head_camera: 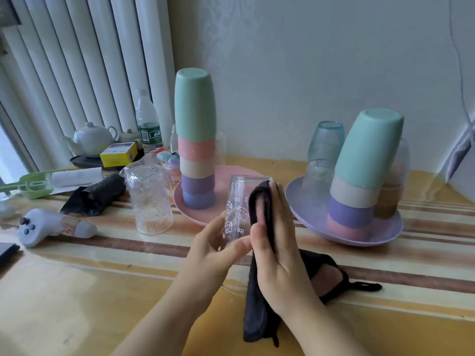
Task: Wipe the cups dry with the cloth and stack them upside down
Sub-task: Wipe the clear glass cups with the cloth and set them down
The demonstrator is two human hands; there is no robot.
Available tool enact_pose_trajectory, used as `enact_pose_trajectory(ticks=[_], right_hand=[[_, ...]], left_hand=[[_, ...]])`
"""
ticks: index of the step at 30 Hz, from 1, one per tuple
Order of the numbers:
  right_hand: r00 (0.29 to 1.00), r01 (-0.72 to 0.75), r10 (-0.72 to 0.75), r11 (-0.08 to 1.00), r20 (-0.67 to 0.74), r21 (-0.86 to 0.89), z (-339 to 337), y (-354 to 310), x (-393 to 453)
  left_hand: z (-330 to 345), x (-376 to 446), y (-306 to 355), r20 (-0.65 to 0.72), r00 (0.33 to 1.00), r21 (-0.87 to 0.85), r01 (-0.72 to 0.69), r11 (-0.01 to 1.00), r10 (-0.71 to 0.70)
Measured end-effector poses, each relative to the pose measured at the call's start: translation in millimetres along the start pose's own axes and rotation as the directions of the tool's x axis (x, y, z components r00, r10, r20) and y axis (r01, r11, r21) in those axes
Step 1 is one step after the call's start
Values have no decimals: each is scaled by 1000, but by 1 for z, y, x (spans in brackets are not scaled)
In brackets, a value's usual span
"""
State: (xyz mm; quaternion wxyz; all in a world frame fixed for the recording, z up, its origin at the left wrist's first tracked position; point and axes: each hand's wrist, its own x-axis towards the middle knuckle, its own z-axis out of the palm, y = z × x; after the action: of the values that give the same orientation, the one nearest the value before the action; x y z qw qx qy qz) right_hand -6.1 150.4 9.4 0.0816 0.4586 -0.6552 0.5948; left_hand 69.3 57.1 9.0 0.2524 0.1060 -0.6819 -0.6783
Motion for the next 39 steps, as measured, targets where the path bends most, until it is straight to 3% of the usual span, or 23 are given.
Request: enact_pose_trajectory(ticks=[3, 5, 8, 10, 16, 19, 24, 30, 34, 39], right_hand=[[987, -157, 160, 957, 8, 243, -8, 3, 4], [944, -330, 304, 848, 128, 414, -12, 10, 7], [871, -491, 412, 716, 268, 496, -14, 14, 2], [844, -536, 437, 697, 311, 476, -8, 13, -2], [864, -499, 424, 798, 272, 337, 3, 8, -9], [889, -458, 410, 815, 205, 356, -2, 8, -6], [892, -428, 450, 808, 45, 405, -15, 9, -1], [896, -355, 428, 852, -122, 384, -14, 10, -2], [903, -356, 413, 875, -122, 328, -5, 4, -10], [916, -362, 399, 865, -37, 348, -9, 7, -6]], left_hand=[[-2, -3, -3, 78, 997, -39, 7, 999, -4], [-1, -4, -4, 103, 995, -68, -3, 998, 10], [-3, -1, -4, 90, 995, -95, -35, 995, 44], [-8, 1, -3, 47, 998, -132, -42, 990, 48], [-18, 4, -5, -88, 995, -227, -63, 972, 44], [-11, 0, -9, -51, 997, -215, -61, 975, 52], [-3, -2, -9, -15, 998, 160, -62, 985, 65], [4, -2, -10, -115, 976, 202, -161, 966, 186], [9, -5, -15, -14, 987, 304, -151, 941, 163], [4, -1, -10, 104, 989, 159, -117, 980, 101]])
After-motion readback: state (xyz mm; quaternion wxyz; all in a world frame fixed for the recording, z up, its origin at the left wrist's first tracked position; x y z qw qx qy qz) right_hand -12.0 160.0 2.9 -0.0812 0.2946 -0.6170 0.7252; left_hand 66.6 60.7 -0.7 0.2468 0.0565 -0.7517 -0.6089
